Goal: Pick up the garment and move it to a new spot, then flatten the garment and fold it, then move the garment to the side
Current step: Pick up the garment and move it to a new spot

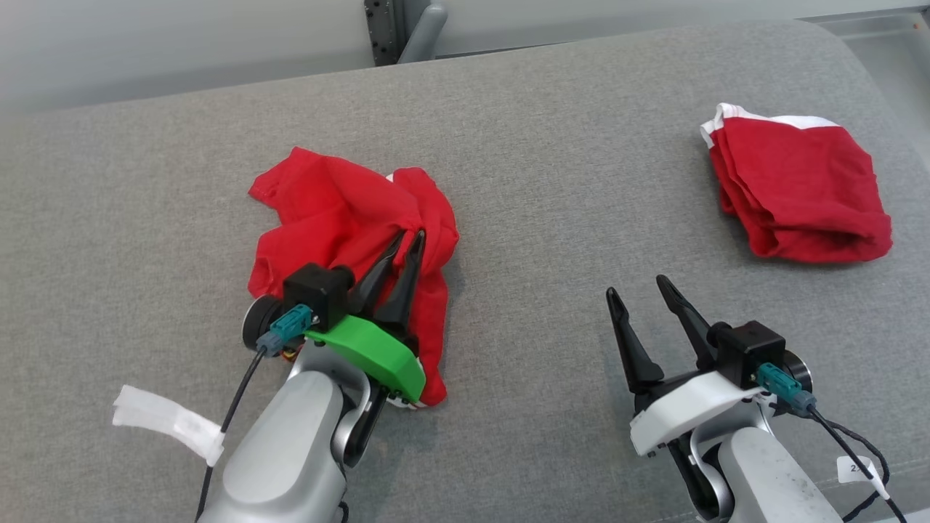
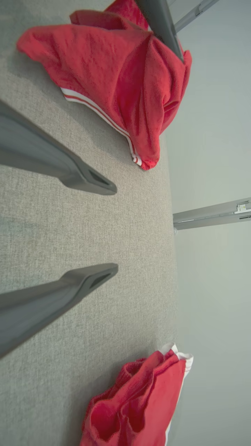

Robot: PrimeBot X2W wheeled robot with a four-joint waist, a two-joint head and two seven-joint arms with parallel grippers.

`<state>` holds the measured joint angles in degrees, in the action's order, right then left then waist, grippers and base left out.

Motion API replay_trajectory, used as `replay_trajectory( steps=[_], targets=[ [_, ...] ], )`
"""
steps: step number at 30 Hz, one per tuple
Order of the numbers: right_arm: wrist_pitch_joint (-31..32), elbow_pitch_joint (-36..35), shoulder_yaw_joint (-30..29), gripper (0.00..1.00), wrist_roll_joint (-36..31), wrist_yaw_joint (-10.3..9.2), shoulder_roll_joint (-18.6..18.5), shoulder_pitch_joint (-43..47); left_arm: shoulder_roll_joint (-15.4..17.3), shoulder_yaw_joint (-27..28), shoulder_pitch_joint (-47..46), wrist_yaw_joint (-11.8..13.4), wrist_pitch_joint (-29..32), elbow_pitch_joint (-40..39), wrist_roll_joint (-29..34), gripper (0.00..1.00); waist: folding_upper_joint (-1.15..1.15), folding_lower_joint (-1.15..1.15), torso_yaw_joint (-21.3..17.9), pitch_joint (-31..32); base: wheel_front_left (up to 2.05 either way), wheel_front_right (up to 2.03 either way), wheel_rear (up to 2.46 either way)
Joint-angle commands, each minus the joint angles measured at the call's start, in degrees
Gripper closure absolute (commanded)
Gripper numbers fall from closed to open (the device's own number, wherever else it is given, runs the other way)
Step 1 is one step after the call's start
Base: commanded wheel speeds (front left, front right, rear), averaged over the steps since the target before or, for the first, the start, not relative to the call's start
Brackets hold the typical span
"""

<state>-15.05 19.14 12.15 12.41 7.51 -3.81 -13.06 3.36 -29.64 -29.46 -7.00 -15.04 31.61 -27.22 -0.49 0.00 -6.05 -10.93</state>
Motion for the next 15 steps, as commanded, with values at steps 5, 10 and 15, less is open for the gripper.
replay_trajectory(
  steps=[5,10,15],
  targets=[
    [-0.2,0.0,-0.9,0.00,-0.1,-0.05,0.4,1.4,0.4,5.9,4.7,2.1,-0.1,0.1,3.5,0.00,0.49,0.00,-2.3,3.1,0.00,0.00,0.00],
    [-0.2,-0.3,-1.4,0.00,0.1,-0.05,0.6,2.6,2.0,13.0,10.9,3.6,-0.1,-2.2,6.3,0.00,0.49,0.00,-1.5,5.7,0.00,0.00,0.00],
    [-0.2,-0.4,-1.5,0.00,0.1,-0.05,0.7,4.2,2.2,20.4,19.7,4.7,-0.1,-6.4,9.1,0.00,0.49,0.00,-1.0,9.2,0.00,0.00,0.00]
  ],
)
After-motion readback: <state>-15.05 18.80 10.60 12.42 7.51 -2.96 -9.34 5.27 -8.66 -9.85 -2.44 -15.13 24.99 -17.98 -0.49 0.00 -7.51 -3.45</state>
